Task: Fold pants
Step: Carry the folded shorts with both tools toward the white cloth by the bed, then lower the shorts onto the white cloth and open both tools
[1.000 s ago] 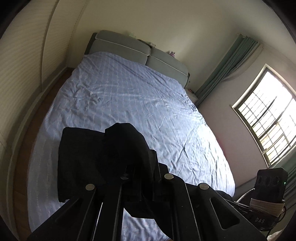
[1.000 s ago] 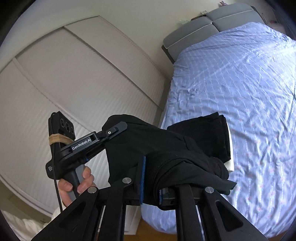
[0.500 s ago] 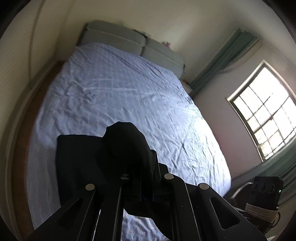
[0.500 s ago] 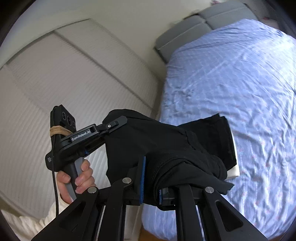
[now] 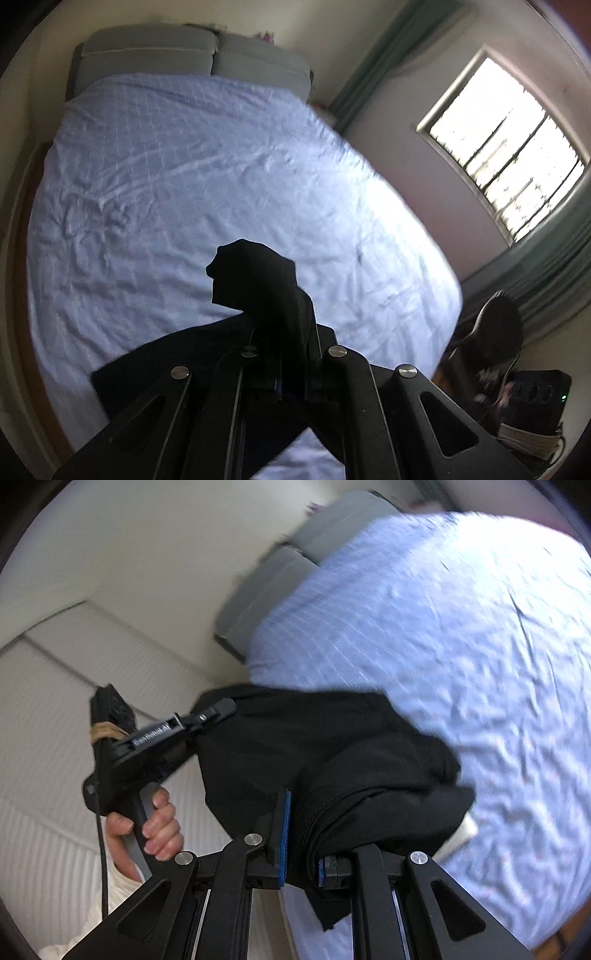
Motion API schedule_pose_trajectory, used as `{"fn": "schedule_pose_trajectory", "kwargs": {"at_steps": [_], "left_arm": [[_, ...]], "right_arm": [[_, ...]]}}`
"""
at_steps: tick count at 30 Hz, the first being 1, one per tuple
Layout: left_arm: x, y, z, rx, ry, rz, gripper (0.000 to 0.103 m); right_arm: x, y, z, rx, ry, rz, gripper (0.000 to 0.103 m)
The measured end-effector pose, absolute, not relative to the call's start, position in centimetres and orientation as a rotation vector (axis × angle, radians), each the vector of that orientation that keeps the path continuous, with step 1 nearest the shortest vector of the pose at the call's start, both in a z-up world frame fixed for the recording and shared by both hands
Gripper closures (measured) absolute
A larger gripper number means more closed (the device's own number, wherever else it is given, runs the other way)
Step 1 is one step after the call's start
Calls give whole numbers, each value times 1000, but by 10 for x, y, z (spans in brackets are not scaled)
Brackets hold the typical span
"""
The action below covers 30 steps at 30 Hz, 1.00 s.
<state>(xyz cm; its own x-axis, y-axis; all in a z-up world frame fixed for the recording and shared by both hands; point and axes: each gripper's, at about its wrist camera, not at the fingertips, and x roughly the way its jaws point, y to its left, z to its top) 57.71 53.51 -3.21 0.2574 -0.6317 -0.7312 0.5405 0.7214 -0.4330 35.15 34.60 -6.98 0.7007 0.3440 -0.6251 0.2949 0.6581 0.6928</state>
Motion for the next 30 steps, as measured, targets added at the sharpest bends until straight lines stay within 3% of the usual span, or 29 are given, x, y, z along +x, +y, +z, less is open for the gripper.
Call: {"fn": "schedule_pose_trajectory", "kwargs": {"at_steps": [5, 9, 15, 23, 27, 30], "left_arm": [[608, 576, -137, -53, 1285, -652, 94], [610, 607, -194, -50, 1390, -566, 94], [613, 626, -203, -56, 1407, -547, 92], [641, 635, -197, 26, 1361, -354, 75], [640, 643, -183, 133, 1257, -215, 69], [617, 641, -165, 214, 1183, -247, 56]], "right_arm": [[360, 393, -186, 1233, 1096, -38, 89], [370, 432, -238, 1204, 1271, -73, 89], [375, 457, -269, 1243, 1385, -93, 89], [389, 474, -284, 1273, 1478, -137, 88], [384, 474, -281, 1239, 1538, -182, 59], [369, 456, -263, 1159, 1523, -216, 49]]}}
